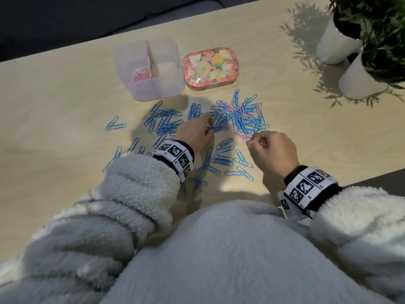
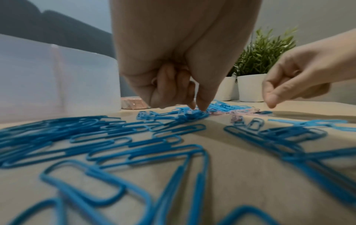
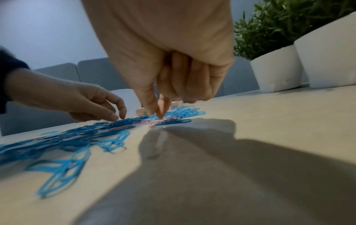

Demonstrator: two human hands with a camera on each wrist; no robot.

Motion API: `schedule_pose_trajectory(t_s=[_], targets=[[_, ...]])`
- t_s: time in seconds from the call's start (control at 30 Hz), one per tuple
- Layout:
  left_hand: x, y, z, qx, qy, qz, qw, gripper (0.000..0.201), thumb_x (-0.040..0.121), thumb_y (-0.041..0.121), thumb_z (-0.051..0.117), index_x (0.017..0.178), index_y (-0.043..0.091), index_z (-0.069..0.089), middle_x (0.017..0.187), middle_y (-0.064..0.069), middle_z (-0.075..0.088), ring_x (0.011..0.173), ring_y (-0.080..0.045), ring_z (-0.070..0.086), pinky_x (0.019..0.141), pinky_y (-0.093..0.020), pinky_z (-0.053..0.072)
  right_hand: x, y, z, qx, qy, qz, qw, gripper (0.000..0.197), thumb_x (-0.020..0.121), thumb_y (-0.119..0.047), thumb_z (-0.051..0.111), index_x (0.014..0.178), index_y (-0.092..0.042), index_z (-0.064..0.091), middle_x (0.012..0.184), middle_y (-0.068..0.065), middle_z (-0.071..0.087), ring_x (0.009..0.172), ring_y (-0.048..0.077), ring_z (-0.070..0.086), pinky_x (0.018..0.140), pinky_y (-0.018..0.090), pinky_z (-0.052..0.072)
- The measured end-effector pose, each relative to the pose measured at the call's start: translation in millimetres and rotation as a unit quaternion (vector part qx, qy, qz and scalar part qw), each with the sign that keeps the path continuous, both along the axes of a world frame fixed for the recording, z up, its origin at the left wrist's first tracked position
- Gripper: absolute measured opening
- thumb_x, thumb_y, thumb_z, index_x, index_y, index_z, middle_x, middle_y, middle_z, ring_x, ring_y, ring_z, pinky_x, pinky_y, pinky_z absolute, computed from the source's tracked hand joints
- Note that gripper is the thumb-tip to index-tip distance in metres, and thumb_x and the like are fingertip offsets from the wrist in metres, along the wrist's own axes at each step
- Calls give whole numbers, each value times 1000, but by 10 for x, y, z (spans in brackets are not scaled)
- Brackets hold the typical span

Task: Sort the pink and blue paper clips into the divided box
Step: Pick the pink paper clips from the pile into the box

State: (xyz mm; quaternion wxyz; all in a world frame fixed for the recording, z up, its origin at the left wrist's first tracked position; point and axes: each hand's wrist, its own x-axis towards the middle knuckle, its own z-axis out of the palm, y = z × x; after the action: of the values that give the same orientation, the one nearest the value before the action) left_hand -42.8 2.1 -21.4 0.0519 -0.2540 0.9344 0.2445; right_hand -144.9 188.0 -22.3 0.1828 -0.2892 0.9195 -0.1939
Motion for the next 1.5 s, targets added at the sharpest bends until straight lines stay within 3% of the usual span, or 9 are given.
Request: schedule_pose_trajectory(t_s=[0.2,0.43,0.6,0.77,0.97,1.17,1.33,1.43,1.5], targets=[[-84,224,-8,4,-19,-74,997,23,88,40,54,98,20,58,93,-1,67,92,-23,60,69,-29,38,-47,-215,-63,22,-16,-4,1000,19,78,-38,67,80,-19,63,87,5,70,91,30,62,72,32,43],[-52,129,-80,62,-23,0,998,14,87,31,55,92,19,61,99,-3,65,93,-24,59,76,-31,44,-23,-235,-61,12,-7,55,998,6,84,-25,59,82,-20,62,77,0,65,89,31,61,69,31,38],[-2,-35,-26,185,16,81,979,17,92,27,50,92,11,57,66,6,49,63,-14,47,58,-26,35,12,-113,-80,22,29,55,998,16,86,-34,56,79,-19,57,75,2,65,86,32,61,65,31,34],[-19,-132,55,309,37,128,941,15,94,18,47,81,10,48,67,4,45,54,-5,43,40,-6,36,8,-217,-153,-8,-39,7,999,17,81,-35,64,78,-20,58,72,-4,58,77,25,57,68,31,40],[6,-167,72,371,67,143,915,21,93,15,50,72,16,51,69,2,55,33,4,42,38,-7,33,-11,-356,-145,26,-85,32,996,11,80,-22,55,69,-19,53,71,1,59,74,28,57,65,29,41],[67,-384,75,342,84,187,917,22,94,10,42,108,9,59,66,5,50,36,1,38,42,-14,33,-271,-303,173,-115,-198,60,972,31,81,-1,61,63,-22,49,57,-6,48,46,-2,45,54,16,37],[27,-748,392,289,158,255,909,22,92,7,38,92,10,60,65,4,45,54,-9,41,44,-13,33,-475,-598,533,-195,-313,14,929,25,85,0,59,66,-13,52,39,-7,51,33,0,39,35,12,33],[-1,-1113,564,216,208,276,913,28,80,24,47,86,2,62,71,1,52,78,-20,51,62,-24,42,-535,-955,668,-229,-349,53,907,20,84,3,59,70,-10,54,43,-2,59,33,8,43,35,15,35],[-47,-1328,633,177,194,299,917,22,73,29,43,74,13,58,84,-14,62,88,-28,61,79,-34,52,-522,-1219,719,-251,-356,54,899,15,84,5,59,81,-10,56,48,2,60,36,9,47,35,16,36]])
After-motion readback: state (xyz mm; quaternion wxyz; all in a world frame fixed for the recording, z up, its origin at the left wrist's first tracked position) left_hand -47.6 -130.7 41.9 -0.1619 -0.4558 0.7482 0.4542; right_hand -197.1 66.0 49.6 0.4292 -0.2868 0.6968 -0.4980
